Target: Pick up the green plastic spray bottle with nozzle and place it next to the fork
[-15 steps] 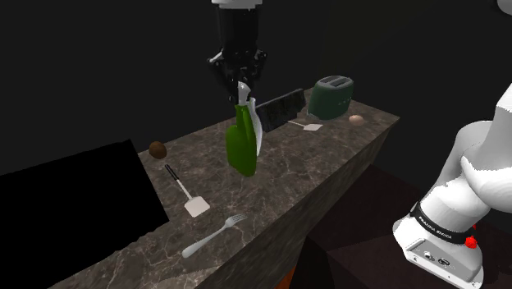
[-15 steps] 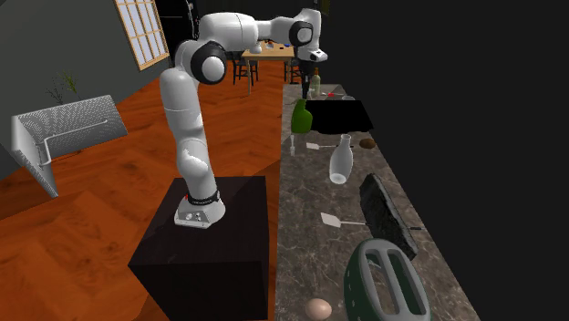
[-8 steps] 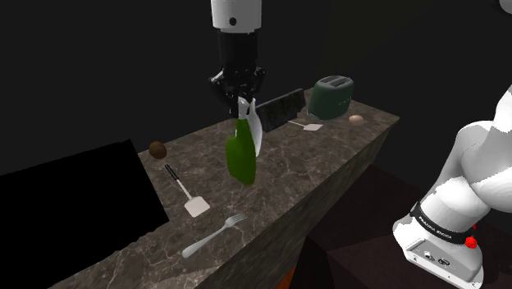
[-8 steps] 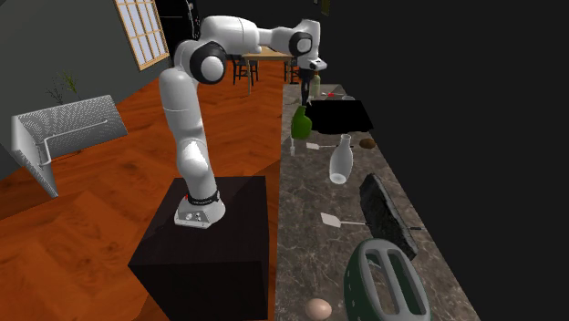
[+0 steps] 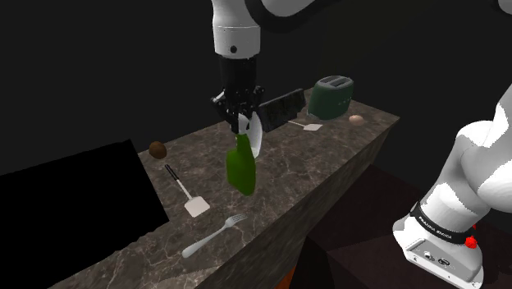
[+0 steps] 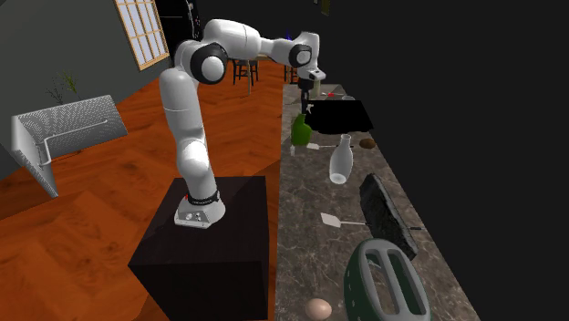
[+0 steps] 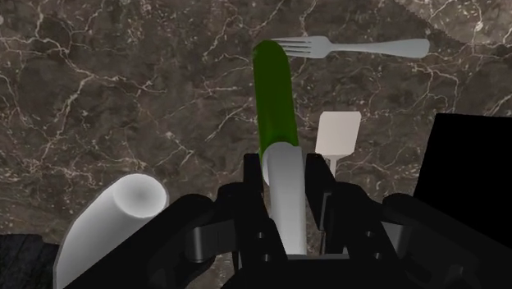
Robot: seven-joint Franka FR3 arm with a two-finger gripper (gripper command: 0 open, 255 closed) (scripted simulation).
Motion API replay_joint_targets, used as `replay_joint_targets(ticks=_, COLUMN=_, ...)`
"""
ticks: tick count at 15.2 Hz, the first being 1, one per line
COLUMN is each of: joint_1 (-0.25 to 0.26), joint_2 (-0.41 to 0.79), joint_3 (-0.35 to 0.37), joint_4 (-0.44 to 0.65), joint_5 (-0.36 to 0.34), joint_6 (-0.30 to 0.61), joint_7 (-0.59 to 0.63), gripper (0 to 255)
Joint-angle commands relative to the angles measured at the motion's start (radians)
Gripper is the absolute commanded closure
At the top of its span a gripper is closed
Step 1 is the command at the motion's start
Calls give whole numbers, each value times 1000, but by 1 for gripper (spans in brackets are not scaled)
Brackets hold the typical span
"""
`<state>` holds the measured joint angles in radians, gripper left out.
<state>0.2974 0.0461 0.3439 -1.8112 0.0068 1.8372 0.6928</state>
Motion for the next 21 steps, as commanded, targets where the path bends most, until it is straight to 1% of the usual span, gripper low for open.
replay_joint_targets(ticks=1, joint_1=0, joint_2=1, joint_3=0, joint_4=-27, joint_5=0, joint_6=28, joint_7=-1, gripper=255)
replay_joint_targets(ticks=13, joint_1=2, joint_2=37, joint_3=0, joint_4=-145, joint_5=-13, joint_6=181, joint_7=6, gripper=255)
replay_joint_targets(ticks=21, joint_1=3, joint_2=37, joint_3=0, joint_4=-145, joint_5=-13, joint_6=181, joint_7=6, gripper=255)
